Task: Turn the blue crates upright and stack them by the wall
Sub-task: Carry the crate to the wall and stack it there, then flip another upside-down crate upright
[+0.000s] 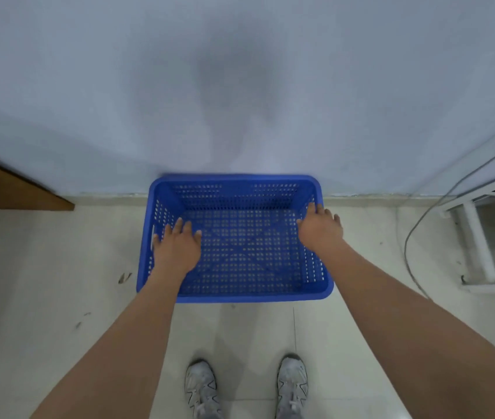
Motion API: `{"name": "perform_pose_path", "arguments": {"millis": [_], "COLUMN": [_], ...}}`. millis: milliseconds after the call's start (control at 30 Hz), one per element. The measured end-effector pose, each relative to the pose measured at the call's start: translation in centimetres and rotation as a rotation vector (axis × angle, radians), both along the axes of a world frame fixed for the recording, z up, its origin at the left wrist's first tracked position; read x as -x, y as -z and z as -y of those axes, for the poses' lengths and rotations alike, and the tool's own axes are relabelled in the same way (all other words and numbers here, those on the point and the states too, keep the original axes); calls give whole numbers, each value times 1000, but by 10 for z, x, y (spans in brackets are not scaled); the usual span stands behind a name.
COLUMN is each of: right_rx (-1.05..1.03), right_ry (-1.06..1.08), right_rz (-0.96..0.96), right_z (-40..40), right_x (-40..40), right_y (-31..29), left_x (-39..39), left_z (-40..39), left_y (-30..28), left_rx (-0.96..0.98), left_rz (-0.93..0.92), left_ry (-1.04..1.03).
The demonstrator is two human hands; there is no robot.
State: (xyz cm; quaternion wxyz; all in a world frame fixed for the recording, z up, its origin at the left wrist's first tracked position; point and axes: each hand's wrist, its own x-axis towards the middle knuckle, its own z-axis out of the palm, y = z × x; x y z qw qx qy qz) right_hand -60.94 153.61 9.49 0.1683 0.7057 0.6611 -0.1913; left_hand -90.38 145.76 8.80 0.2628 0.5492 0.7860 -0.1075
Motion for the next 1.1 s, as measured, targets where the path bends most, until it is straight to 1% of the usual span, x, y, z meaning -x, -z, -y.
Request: {"name": "perform_pose_path", "arguments": {"millis": [167,300,400,533,700,867,967,1100], "right_rx": [-48,-100,-130,-193,-215,-219,-213,-169], "right_ry": [-52,-65,-47,61,256,472,644,880], "right_rz": [-35,-42,-63,-84,-34,6,7,15], "right_z": [24,65,113,191,309,444,537,666], "right_x": [1,-10,-19,-37,-69,-112,-147,-190], "right_y": [-133,-228,-292,-355,-408,-438,-446,-439], "left_x": [-34,-56,-75,-112,-177,-245,-289,-352], "left_z": [12,34,61,103,169,268,335,428], "left_y": [-138,-239,-300,-356,-414,-440,-449,-460], "left_rx": [-60,-114,-155,-202,-244,-187,-163,-155], "left_rz": [-15,-9,18,29,54,94,113,153], "left_ry": [56,79,124,282,547,782,918,1081]}}
